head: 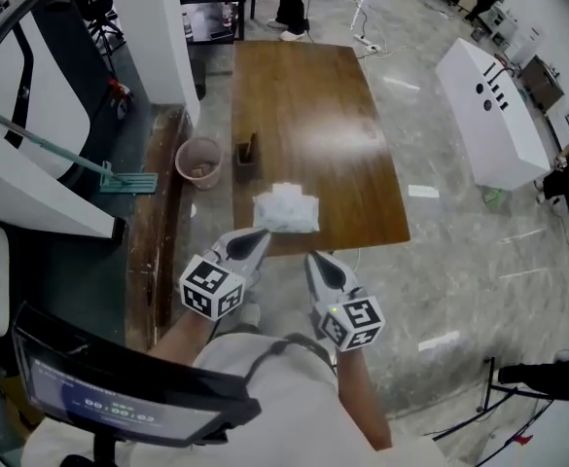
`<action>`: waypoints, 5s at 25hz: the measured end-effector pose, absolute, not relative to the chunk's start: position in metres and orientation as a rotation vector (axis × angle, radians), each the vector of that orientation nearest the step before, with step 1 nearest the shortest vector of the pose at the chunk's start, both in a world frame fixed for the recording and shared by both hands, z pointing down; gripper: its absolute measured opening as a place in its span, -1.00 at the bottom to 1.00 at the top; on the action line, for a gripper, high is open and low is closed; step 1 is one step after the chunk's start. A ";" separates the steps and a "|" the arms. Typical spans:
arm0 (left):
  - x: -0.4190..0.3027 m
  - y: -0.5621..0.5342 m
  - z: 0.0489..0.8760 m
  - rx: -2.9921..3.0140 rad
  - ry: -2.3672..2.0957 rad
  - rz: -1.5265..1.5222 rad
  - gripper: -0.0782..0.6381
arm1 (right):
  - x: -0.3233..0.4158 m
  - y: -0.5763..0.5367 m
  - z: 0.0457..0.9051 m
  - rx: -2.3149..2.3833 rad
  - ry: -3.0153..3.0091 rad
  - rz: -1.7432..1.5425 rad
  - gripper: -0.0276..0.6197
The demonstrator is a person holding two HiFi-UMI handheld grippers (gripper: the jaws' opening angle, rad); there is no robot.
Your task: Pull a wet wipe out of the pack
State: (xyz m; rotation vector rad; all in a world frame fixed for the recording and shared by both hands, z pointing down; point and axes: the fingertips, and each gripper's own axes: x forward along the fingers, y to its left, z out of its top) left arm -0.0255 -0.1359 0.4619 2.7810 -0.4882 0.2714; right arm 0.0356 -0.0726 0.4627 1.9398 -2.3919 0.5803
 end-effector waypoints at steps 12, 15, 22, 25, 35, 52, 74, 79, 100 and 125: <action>-0.002 -0.170 0.480 2.756 -0.610 0.357 -0.77 | 0.054 -0.125 0.471 1.778 -2.456 0.588 -0.89; 0.004 -0.180 0.490 2.737 -0.699 0.398 -0.78 | 0.063 -0.141 0.485 1.704 -2.457 0.537 -0.89; 0.017 -0.199 0.526 2.688 -0.850 0.511 -0.71 | 0.083 -0.173 0.511 1.585 -2.466 0.531 -0.90; 0.025 -0.206 0.549 2.652 -0.889 0.581 -0.69 | 0.087 -0.188 0.528 1.504 -2.454 0.523 -0.89; 0.049 -0.221 0.615 2.562 -1.014 0.805 -0.50 | 0.085 -0.217 0.579 1.316 -2.427 0.544 -0.89; 0.052 -0.242 0.653 2.496 -1.073 0.907 -0.76 | 0.092 -0.233 0.614 1.309 -2.356 0.626 -0.89; 0.027 -0.248 0.669 2.397 -1.072 0.886 -0.76 | 0.062 -0.241 0.660 1.135 -2.234 0.716 -0.61; 0.027 -0.246 0.669 2.400 -1.064 0.889 -0.76 | 0.064 -0.241 0.663 1.146 -2.214 0.736 -0.71; 0.034 -0.240 0.656 2.446 -1.036 0.856 -0.74 | 0.079 -0.238 0.635 1.240 -2.245 0.686 -0.89; 0.041 -0.228 0.624 2.526 -1.021 0.784 -0.67 | 0.091 -0.234 0.586 1.365 -2.306 0.552 -0.89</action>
